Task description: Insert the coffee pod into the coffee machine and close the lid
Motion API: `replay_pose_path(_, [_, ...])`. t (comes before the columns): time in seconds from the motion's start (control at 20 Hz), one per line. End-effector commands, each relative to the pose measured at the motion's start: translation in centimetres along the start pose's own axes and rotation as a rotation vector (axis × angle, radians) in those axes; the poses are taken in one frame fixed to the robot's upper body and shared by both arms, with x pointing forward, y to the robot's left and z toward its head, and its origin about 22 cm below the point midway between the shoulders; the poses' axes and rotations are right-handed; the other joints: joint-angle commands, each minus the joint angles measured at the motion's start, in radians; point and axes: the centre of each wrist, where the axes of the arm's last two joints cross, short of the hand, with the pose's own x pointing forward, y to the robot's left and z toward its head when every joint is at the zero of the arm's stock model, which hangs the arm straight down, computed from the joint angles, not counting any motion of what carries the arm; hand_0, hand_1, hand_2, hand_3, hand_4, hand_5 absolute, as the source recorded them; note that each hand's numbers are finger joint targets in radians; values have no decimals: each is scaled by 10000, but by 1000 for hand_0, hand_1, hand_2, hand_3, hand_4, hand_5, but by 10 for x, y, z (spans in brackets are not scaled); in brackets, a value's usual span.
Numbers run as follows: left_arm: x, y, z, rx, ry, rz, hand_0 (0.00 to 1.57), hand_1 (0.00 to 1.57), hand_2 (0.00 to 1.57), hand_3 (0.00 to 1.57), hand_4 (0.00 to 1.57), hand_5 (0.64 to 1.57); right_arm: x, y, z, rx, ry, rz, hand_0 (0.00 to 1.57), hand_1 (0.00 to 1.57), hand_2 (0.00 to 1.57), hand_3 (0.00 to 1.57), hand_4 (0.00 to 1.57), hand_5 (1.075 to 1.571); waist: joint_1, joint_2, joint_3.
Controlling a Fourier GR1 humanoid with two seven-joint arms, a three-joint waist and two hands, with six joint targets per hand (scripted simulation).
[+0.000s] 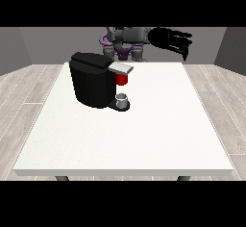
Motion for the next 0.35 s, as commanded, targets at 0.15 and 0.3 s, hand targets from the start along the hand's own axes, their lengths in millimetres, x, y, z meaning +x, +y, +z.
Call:
replay_pose_path(0.15, [-25, 20, 29, 1133, 1026, 375, 0, 0, 0, 0, 266, 1571, -19, 75, 24, 1621, -674, -968, 0, 0, 0, 0, 181, 1571, -1267, -1057, -12])
replay_pose_path(0.3, [-50, 27, 67, 1736, 1503, 475, 0, 0, 0, 0, 266, 1571, -53, 99, 55, 2153, -608, -1653, 0, 0, 0, 0, 259, 1571, -1917, -1520, -10])
